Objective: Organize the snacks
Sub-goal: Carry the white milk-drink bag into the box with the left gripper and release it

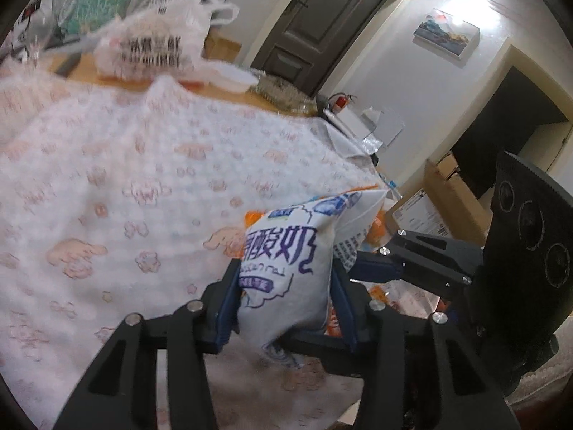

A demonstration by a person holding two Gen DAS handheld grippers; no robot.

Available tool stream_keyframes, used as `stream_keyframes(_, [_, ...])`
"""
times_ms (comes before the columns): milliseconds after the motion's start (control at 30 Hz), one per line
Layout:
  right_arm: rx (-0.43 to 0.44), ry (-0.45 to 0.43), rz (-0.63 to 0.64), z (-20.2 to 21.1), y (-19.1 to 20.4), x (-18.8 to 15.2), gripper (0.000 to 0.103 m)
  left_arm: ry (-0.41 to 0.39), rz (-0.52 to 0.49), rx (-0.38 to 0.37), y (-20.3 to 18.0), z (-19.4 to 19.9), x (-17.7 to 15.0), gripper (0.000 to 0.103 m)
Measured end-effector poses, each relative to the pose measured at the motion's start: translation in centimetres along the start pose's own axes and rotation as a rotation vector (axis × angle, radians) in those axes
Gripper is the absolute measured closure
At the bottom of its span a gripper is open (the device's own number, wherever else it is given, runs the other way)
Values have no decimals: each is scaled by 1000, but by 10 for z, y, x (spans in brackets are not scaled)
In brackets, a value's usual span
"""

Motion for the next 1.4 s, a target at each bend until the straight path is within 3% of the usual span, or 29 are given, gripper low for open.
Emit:
stream_keyframes(333, [-24,-184,46,85,12,16,58,-102,-127,82,-70,54,31,59])
stream_keyframes(667, [-107,-373,8,203,-27,-10,58,-154,-315,90,-206,59,63,59])
stream_keyframes(867, [-187,-455,-70,269,-73,-47,57,-139,-436,53,-295,28,71,59])
stream_keyframes(1033, [-236,-485,-153,305,-114,-84,57,-81,-519,11,-356,-14,71,59])
stream_keyframes(1400, [-252,-389,-307,319,-188,-141,57,69,-576,-22,-399,-91,55,58])
Point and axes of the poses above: each gripper's, at about its wrist camera, not at the fingertips, and z roughly against the way its jaws point, y to its left, x to its top, the point moved 8 cm from there along -z, roughly the way its jaws point, and after that the axes turned 13 degrees about x, right-handed, at the moved point
